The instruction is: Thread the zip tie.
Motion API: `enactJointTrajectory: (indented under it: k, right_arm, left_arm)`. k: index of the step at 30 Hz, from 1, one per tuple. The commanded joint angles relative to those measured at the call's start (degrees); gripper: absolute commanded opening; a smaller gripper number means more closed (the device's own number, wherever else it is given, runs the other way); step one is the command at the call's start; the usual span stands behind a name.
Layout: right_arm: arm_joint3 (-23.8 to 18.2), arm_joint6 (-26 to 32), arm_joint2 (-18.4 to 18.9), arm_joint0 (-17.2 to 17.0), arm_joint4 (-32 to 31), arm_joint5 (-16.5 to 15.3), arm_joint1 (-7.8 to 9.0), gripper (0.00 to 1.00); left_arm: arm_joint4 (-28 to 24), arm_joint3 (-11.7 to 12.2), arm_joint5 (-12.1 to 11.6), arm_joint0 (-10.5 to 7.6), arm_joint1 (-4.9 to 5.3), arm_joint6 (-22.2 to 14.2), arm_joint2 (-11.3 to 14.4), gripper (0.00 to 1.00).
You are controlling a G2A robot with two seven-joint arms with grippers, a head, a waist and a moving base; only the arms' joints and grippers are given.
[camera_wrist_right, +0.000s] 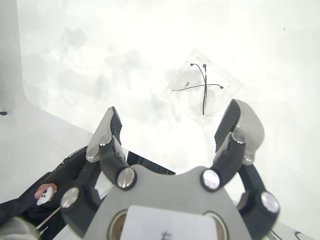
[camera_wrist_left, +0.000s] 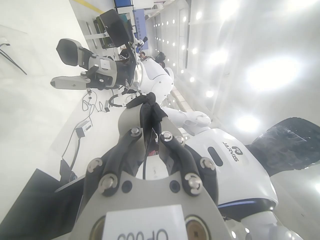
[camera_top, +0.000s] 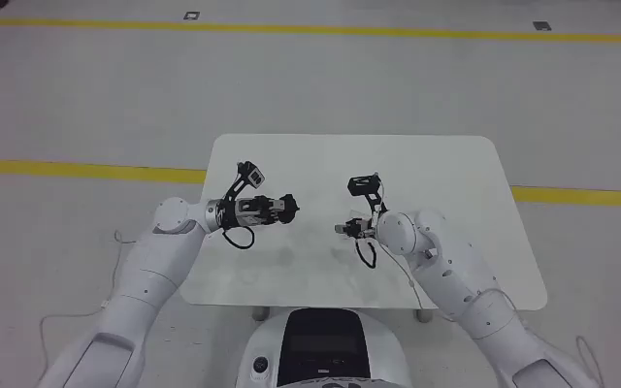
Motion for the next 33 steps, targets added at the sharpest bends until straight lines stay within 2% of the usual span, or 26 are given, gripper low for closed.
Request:
enactJointTrajectory:
  k: [1, 8, 14, 21, 24, 30, 32, 33]
  right_arm:
    - [-0.06, -0.08, 0.03, -0.05, 0.05, 0.0, 0.03, 1.0]
    - [0.83, -1.05, -0.35, -0.31, -0.83, -0.2, -0.04, 1.0]
    - [3.02, 3.23, -2.71, 2.25, -2.48, 0.0, -1.03, 1.0]
    - [3.02, 3.23, -2.71, 2.25, -2.48, 0.0, -1.03, 1.0]
    - [3.18, 1.26, -3.45, 2.02, -3.73, -1.04, -1.16, 1.0]
    - [5.0, 2.9, -6.41, 4.86, -5.99, -0.66, -2.17, 1.0]
    - [5.93, 2.9, -7.01, 5.64, -6.67, 0.0, -2.5, 0.49]
    - [6.47, 2.87, -7.22, 5.96, -6.95, 0.0, -2.73, 0.45]
  left_arm:
    - [0.0, 0.0, 0.0, 0.0, 0.0, 0.0, 0.0, 0.0]
    - [0.0, 0.0, 0.0, 0.0, 0.0, 0.0, 0.0, 0.0]
    - [0.0, 0.0, 0.0, 0.0, 0.0, 0.0, 0.0, 0.0]
    - [0.0, 0.0, 0.0, 0.0, 0.0, 0.0, 0.0, 0.0]
    - [0.0, 0.0, 0.0, 0.0, 0.0, 0.0, 0.0, 0.0]
    - [0.0, 0.0, 0.0, 0.0, 0.0, 0.0, 0.0, 0.0]
    - [0.0, 0.0, 0.0, 0.0, 0.0, 0.0, 0.0, 0.0]
    - [0.0, 0.0, 0.0, 0.0, 0.0, 0.0, 0.0, 0.0]
